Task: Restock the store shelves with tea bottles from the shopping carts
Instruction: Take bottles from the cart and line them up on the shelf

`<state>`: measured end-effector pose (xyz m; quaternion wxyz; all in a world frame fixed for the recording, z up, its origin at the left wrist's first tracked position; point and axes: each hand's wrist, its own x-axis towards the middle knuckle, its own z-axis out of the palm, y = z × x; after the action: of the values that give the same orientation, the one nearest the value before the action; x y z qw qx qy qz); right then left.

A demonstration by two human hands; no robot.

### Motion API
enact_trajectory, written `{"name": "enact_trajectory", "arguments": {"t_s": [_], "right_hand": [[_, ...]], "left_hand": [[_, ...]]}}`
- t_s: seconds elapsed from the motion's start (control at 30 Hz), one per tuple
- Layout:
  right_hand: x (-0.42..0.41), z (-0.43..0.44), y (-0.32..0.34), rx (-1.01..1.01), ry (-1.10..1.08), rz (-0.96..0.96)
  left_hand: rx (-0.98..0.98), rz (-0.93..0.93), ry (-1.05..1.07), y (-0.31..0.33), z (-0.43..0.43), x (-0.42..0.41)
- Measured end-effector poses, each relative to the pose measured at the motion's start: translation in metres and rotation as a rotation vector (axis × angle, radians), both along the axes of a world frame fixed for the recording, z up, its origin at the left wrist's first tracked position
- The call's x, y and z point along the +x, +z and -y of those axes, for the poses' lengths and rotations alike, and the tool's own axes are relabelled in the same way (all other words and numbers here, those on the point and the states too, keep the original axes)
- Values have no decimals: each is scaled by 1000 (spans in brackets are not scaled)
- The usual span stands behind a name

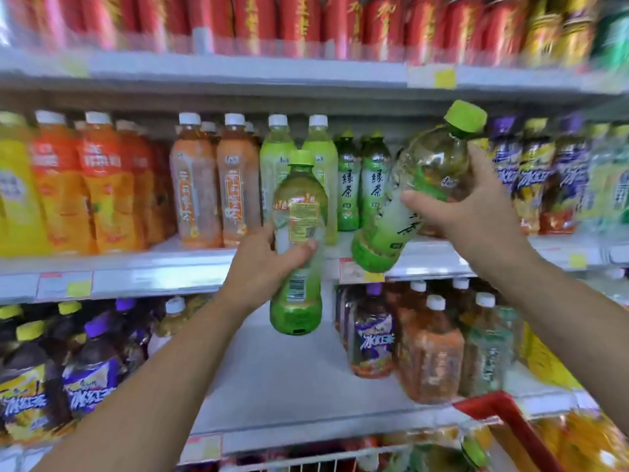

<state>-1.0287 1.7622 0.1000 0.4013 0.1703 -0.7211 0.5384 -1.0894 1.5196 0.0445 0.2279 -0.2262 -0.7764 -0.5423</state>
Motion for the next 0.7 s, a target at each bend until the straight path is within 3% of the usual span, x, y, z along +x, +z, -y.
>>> {"name": "enact_trajectory", "arguments": {"t_s": [0.2, 0.43, 0.7], "right_hand": [[-58, 1, 29, 42, -60, -38], [-131, 10, 35, 138, -91, 91], [-170, 24, 21, 105, -94, 186]], "left_hand": [[114, 43, 94, 2, -2, -32], [-85, -25, 245, -6, -5, -38], [-67, -68, 254, -11, -4, -41]]}}
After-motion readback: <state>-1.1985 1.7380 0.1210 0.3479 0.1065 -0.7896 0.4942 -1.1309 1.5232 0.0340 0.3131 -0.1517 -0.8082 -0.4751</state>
